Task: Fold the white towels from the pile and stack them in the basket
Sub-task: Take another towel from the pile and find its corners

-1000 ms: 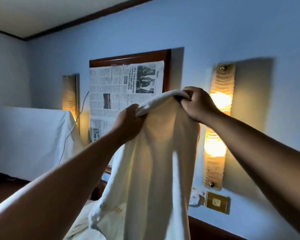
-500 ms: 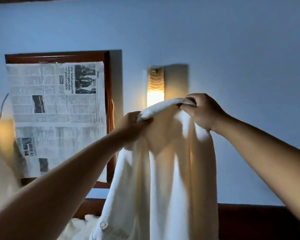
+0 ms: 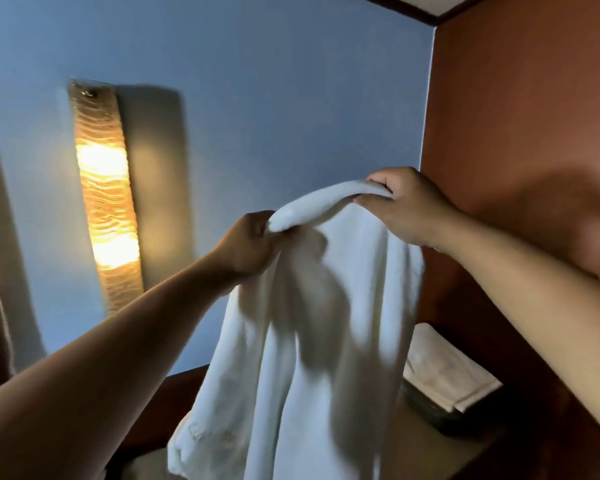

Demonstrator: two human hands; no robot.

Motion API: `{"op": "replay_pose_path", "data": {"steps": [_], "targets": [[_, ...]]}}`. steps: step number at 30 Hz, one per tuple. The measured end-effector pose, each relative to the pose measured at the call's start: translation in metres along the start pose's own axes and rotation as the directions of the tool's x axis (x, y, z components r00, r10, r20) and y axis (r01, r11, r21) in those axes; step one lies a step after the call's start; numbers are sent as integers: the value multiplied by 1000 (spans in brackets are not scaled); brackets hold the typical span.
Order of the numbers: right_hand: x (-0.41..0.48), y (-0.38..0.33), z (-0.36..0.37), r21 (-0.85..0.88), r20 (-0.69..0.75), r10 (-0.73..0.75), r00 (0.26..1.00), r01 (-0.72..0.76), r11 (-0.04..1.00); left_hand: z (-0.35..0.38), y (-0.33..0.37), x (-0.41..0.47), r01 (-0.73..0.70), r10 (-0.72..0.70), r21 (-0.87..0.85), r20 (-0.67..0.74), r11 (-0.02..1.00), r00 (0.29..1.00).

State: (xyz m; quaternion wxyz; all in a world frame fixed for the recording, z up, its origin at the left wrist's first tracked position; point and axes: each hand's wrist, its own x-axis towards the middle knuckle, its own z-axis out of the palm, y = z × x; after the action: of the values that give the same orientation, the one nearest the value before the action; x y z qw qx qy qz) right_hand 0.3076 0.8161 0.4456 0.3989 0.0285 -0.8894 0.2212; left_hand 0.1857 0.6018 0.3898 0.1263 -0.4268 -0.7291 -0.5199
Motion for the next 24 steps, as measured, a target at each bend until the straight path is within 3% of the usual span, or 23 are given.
{"op": "replay_pose_path", "data": {"steps": [7, 13, 15, 18, 21, 22, 24], "targets": [[-41, 98, -110, -115, 8, 79, 997, -78, 990, 136, 42, 28, -77, 69, 39, 180, 996, 981], [-78, 188, -172, 17, 43, 190, 981, -191, 981, 277, 70, 29, -26, 61, -149, 238, 989, 969], [-99, 217, -173, 46, 117, 210, 971, -217, 975, 322, 67, 21, -49, 79, -144, 207, 988, 975], [-138, 262, -159, 168, 241, 264, 934, -308, 937, 366, 56, 8, -47, 52, -126, 36, 991, 998], [-189, 300, -138, 380, 490, 317, 812, -526, 761, 385, 49, -5, -44, 42, -126, -23, 991, 999], [-207, 310, -127, 433, 596, 300, 745, -612, 662, 390, 48, -10, -60, 59, -121, -11, 991, 998], [-243, 327, -103, 503, 753, 257, 605, -782, 367, 401, 49, -23, -89, 92, -115, 25, 989, 995]]}}
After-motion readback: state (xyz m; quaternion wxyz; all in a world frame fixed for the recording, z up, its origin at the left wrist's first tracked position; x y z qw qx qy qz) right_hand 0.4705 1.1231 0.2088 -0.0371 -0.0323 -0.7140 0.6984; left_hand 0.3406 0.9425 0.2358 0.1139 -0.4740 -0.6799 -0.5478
